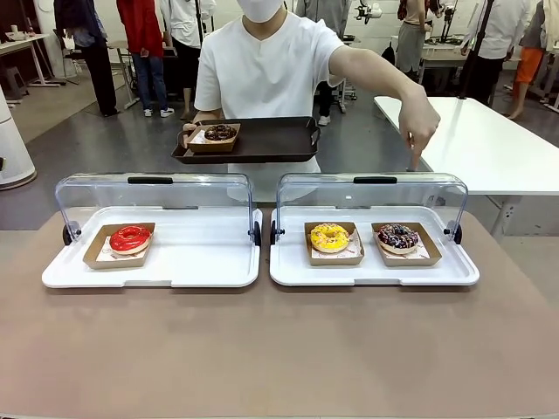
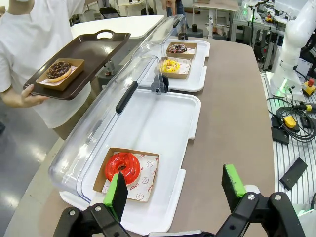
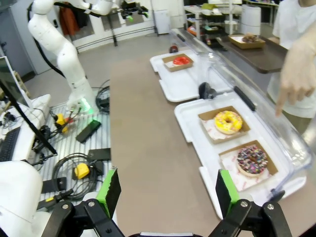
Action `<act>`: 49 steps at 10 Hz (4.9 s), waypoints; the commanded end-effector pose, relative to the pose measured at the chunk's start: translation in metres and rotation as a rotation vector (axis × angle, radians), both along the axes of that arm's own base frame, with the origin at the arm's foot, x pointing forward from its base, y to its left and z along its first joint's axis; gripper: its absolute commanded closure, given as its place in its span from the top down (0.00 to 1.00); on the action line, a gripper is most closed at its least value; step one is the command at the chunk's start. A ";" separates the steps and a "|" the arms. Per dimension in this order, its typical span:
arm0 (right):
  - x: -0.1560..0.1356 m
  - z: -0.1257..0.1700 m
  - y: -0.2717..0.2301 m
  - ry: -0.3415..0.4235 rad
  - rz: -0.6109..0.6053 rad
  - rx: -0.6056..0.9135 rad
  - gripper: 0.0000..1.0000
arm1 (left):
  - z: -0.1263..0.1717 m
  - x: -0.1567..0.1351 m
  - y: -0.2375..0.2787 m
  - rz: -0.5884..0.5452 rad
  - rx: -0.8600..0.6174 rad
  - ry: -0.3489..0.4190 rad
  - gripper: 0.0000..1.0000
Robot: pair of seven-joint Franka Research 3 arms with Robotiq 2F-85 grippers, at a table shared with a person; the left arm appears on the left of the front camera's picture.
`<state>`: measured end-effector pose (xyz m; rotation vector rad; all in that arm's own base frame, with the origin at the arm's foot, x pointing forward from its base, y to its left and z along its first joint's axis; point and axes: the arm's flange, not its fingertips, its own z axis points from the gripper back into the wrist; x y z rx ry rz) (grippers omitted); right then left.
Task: Provide the desired donut to the person.
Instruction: Pick up and lift the Paper togo box containing the Donut pointed at by the person.
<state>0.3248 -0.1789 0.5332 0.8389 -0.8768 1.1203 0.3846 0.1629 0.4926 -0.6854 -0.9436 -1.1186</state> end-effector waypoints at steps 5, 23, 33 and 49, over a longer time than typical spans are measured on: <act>0.047 0.025 0.058 0.159 0.360 -0.280 1.00 | 0.002 -0.001 0.004 -0.003 -0.009 -0.005 1.00; 0.085 -0.040 0.161 -0.074 0.318 -0.951 1.00 | 0.002 -0.001 0.004 -0.003 -0.009 -0.005 1.00; 0.111 -0.120 0.217 0.018 0.209 -1.031 1.00 | 0.002 -0.001 0.004 -0.003 -0.009 -0.005 1.00; 0.158 -0.187 0.217 -0.001 0.083 -1.041 1.00 | 0.002 -0.001 0.004 -0.003 -0.009 -0.005 1.00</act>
